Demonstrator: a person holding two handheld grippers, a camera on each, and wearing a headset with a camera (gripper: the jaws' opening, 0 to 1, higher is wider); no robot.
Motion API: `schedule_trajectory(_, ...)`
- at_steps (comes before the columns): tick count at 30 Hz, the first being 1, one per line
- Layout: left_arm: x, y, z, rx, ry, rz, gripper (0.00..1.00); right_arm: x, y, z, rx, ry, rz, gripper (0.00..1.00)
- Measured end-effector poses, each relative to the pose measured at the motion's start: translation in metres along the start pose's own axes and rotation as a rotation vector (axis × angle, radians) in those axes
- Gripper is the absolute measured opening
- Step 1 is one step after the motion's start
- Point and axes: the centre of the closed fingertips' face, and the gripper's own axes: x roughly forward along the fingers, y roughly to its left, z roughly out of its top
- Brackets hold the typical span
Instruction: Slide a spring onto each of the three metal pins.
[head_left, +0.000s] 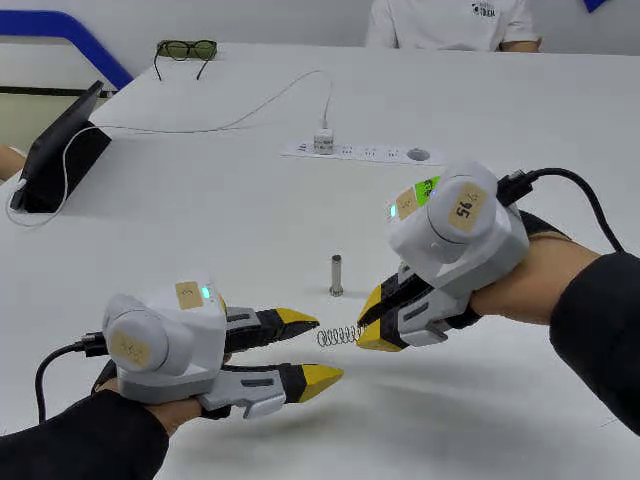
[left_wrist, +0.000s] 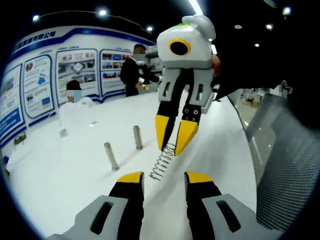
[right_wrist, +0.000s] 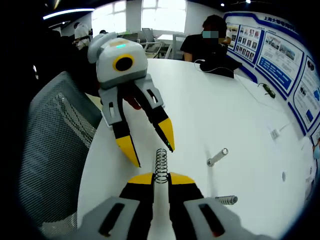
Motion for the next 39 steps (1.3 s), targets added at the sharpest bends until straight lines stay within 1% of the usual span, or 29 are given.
schedule_trajectory(5,0.002,-0.004,0.001,0.038,0.000,-0.013,0.27,-0.001,0.004,0.001,-0.006,0.005,0.017,0.12)
schedule_trajectory(8,0.003,-0.005,-0.001,0.064,0.010,-0.018,0.23,-0.001,0.006,0.001,-0.008,0.011,0.024,0.12)
schedule_trajectory(13,0.003,-0.004,-0.003,0.095,0.024,-0.016,0.17,0.000,0.010,0.000,-0.009,0.021,0.040,0.12)
schedule_trajectory(17,0.003,-0.003,-0.005,0.105,0.028,-0.012,0.13,-0.001,0.012,0.004,-0.010,0.016,0.044,0.12)
schedule_trajectory(25,0.002,-0.002,-0.003,0.102,0.024,-0.010,0.12,-0.005,0.012,0.015,-0.016,-0.014,0.041,0.12)
schedule_trajectory(28,0.003,-0.003,-0.002,0.100,0.021,-0.013,0.12,-0.006,0.013,0.020,-0.016,-0.032,0.043,0.12)
schedule_trajectory(32,0.003,-0.004,-0.002,0.095,0.019,-0.016,0.12,-0.007,0.014,0.025,-0.024,-0.043,0.039,0.12)
schedule_trajectory(37,0.003,-0.006,0.000,0.074,0.010,-0.020,0.11,-0.007,0.015,0.033,-0.037,-0.064,0.033,0.12)
schedule_trajectory(39,0.004,-0.007,0.001,0.054,0.005,-0.024,0.11,-0.007,0.016,0.037,-0.043,-0.075,0.030,0.12)
